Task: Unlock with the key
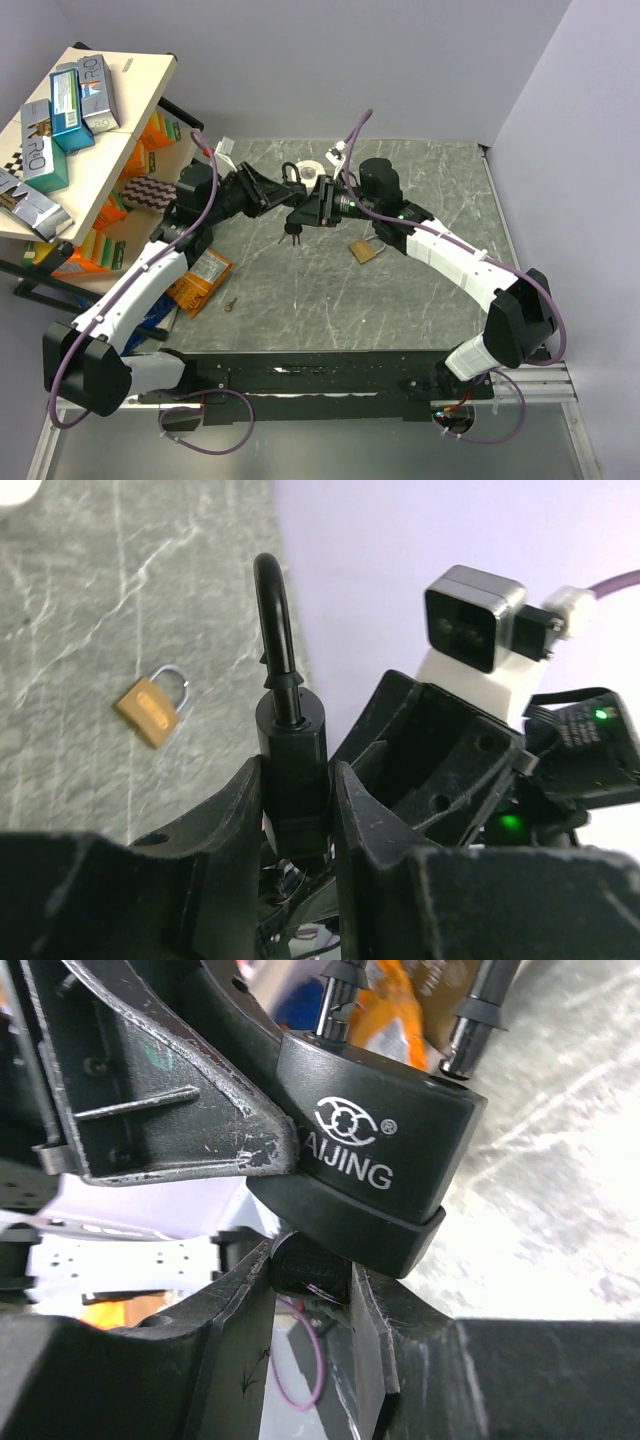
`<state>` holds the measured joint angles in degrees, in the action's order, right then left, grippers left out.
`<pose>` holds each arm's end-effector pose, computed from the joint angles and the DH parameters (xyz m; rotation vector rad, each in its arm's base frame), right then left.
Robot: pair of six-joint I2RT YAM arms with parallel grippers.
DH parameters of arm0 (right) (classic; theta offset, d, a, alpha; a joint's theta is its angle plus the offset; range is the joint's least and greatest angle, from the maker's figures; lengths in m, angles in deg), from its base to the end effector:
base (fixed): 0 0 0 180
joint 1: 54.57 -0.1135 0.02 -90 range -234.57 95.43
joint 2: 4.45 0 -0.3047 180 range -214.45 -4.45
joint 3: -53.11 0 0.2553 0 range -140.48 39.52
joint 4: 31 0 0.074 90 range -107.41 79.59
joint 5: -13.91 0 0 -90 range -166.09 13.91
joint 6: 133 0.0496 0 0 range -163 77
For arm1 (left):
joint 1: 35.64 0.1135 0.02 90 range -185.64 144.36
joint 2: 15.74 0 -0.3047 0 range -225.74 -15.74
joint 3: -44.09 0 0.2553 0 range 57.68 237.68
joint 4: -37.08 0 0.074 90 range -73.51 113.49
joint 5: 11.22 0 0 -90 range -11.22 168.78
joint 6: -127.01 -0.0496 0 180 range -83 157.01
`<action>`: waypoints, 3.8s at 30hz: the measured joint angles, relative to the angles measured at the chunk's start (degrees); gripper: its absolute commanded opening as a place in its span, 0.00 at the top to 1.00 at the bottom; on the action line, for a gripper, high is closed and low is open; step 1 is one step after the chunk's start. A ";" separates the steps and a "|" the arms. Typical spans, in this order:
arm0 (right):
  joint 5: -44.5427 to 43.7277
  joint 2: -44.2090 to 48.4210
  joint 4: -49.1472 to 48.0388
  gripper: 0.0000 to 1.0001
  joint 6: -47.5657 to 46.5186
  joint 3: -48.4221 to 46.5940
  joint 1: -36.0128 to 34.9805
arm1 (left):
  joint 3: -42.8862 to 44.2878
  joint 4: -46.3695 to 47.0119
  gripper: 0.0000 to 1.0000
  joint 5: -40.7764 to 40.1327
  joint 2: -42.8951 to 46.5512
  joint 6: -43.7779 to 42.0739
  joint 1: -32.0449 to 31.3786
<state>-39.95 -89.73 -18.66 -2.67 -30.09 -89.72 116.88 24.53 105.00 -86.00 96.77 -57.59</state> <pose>0.2779 0.2315 0.3795 -0.4117 2.0044 1.4533 0.2597 -0.1283 0.3909 -0.2678 1.9418 -1.3945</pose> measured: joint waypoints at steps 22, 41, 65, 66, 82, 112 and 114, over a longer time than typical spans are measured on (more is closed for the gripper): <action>-0.15 14.43 8.11 0.25 -8.63 2.23 7.52 | 3.39 -9.38 0.99 3.41 -2.67 -8.07 1.29; 14.25 0.90 16.83 0.22 -18.43 -11.74 10.10 | -0.83 -7.82 0.99 28.35 1.44 -17.33 1.62; 19.17 -1.75 19.34 0.99 -18.86 -13.66 8.20 | -3.96 -2.69 0.99 28.48 3.48 -13.73 1.20; 19.32 -1.86 19.34 1.00 -18.62 -13.77 8.22 | -4.00 -2.95 0.99 27.85 3.48 -14.01 1.01; 3.39 -9.79 40.59 1.00 -17.05 -30.29 7.39 | 6.05 -19.52 0.99 -8.96 0.90 -29.18 -12.26; 4.66 2.03 14.43 0.26 1.20 -2.91 12.20 | -4.57 -4.31 0.99 -6.21 3.10 -12.24 -5.60; 6.32 2.01 11.15 0.25 2.16 -0.94 12.48 | -4.90 -2.75 0.99 -4.70 4.02 -10.73 -5.05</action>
<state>-33.63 -87.71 -7.52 -0.50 -31.02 -77.24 111.99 21.78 100.30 -81.98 86.04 -62.64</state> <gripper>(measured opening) 0.749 0.292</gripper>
